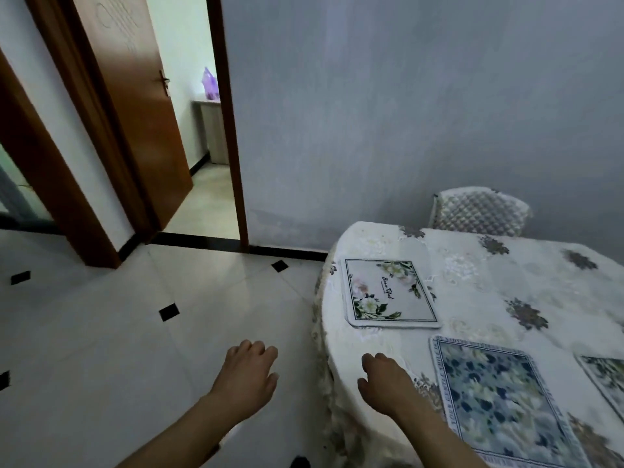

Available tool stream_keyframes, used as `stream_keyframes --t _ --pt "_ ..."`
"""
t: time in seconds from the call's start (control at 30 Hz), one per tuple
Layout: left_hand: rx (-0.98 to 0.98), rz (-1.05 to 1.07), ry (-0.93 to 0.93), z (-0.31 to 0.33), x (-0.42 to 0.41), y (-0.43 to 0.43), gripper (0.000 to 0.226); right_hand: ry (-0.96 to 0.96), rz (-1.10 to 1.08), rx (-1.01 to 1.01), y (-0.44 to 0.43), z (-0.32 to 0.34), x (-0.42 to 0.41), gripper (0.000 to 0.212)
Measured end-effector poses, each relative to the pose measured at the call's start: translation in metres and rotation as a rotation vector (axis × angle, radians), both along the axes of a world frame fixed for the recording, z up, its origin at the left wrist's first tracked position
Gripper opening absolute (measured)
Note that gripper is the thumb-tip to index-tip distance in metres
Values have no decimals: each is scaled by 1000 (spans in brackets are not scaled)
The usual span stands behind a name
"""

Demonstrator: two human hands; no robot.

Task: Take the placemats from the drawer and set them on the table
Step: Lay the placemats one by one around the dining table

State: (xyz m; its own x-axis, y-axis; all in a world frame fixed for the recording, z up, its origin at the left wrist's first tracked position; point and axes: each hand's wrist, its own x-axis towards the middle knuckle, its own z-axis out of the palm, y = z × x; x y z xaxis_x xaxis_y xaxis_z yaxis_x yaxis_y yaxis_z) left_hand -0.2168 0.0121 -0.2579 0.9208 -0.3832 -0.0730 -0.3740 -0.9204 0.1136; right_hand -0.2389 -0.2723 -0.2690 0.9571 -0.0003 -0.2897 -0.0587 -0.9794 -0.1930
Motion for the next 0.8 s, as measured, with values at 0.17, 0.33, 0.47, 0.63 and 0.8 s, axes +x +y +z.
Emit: stream_keyframes --t 0.17,0.33,0.47,0.63,0.8 --pt "82 -139 26 4 101 -40 34 40 -127 78 -18 -39 68 19" --pt "148 -285 60 -8 197 -85 34 91 -247 121 -38 -65 117 20" --pt "192 -411 95 -22 255 -117 34 101 -393 128 -53 -71 144 35" --pt "231 -606 120 -43 331 -156 35 112 -597 141 -63 -77 176 37" --pt "201 -816 88 -55 418 -193 39 119 -865 143 -53 -81 209 34"
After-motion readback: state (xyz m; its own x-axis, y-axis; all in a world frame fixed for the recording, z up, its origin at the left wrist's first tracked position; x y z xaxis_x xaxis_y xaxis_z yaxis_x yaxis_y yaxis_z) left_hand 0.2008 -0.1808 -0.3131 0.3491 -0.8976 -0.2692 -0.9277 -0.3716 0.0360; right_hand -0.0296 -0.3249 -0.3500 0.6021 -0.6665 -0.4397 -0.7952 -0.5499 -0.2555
